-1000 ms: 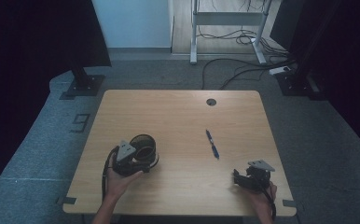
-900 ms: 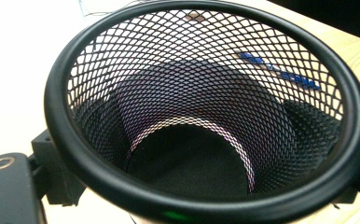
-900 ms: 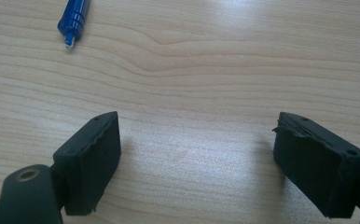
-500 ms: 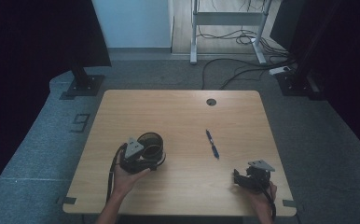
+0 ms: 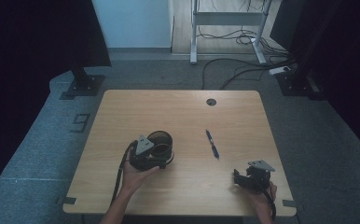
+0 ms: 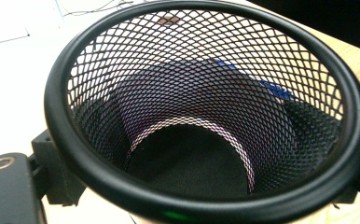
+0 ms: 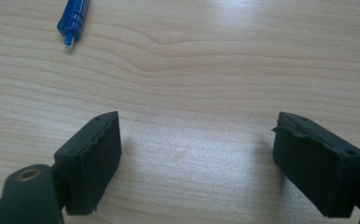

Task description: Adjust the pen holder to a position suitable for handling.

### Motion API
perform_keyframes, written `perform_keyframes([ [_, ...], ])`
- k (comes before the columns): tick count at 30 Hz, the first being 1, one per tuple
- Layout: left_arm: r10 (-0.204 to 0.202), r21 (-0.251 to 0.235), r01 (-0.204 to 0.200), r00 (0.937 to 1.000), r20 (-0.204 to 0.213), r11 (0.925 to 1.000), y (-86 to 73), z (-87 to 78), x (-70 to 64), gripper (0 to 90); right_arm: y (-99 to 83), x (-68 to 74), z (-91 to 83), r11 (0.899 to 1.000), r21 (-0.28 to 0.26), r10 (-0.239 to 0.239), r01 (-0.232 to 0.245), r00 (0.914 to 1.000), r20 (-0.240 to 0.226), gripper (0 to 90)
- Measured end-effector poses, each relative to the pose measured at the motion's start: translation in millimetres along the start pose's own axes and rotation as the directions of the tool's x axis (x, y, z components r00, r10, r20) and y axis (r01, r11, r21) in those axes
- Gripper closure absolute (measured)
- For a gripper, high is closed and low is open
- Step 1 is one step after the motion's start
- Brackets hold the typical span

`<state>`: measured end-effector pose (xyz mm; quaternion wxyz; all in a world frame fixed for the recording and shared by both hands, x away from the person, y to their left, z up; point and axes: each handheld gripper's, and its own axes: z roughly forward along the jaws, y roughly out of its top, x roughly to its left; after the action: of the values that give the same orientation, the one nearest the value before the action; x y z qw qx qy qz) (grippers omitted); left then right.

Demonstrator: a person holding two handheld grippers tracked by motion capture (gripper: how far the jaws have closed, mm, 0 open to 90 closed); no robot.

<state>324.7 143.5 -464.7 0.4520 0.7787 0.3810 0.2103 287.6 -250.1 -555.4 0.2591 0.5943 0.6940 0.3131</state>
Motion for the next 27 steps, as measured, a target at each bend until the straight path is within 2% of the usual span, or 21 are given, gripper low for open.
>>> perform_keyframes([
  [23, 0.030, 0.045, -0.031, 0.9992, 0.025, 0.9985, 5.8, 41.1, -18.6, 10.6, -0.1, -0.1, -0.1, 1.000, -0.001, 0.001, -0.001, 1.0000, 0.001, 14.8],
  [27, 0.054, 0.067, -0.056, 0.9983, 0.021, 0.9962, 4.0, 54.3, -23.1, 10.6, -0.1, -0.1, -0.1, 1.000, -0.001, 0.001, -0.001, 1.0000, 0.001, 14.8],
])
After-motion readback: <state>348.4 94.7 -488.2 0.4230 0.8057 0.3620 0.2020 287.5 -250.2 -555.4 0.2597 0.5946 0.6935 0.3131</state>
